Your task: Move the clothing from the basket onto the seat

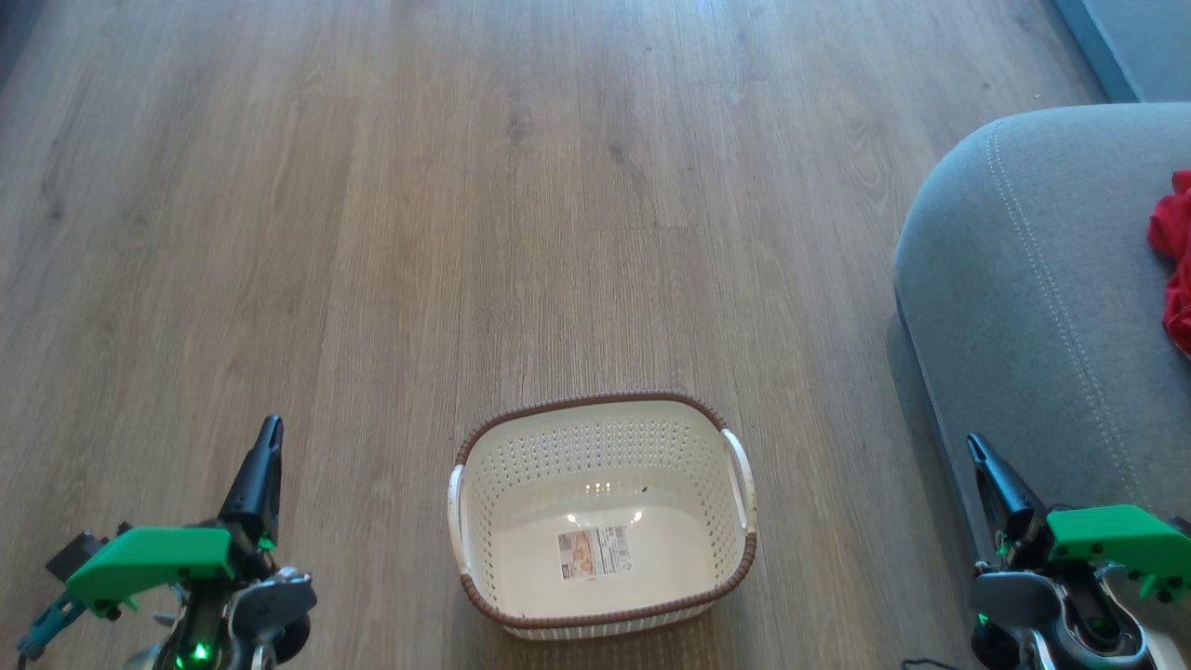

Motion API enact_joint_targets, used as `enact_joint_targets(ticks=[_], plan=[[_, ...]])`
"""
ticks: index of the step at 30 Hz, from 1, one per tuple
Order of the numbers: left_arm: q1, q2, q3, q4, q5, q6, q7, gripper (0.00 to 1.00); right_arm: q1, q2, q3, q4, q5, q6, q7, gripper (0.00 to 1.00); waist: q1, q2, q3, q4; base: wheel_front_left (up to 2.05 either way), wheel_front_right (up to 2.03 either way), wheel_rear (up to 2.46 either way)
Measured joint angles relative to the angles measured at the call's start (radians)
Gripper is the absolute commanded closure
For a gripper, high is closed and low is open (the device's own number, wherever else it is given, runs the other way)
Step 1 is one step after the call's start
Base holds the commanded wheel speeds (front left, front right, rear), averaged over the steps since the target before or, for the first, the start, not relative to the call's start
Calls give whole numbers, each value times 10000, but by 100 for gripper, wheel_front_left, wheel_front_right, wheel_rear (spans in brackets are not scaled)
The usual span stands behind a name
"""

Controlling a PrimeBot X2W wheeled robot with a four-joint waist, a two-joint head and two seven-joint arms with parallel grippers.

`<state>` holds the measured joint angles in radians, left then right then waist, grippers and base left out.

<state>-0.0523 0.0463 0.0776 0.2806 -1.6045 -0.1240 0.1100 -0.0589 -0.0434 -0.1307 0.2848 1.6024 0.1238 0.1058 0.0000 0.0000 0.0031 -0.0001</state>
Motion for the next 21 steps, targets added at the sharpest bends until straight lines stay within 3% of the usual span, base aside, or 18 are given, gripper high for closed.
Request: enact_joint_targets(ticks=[21], plan=[[0, -2, 0, -2, 0, 0, 0, 100, 0, 0, 0, 0, 2, 0, 0, 100, 0, 0, 0, 0, 0, 0, 0]])
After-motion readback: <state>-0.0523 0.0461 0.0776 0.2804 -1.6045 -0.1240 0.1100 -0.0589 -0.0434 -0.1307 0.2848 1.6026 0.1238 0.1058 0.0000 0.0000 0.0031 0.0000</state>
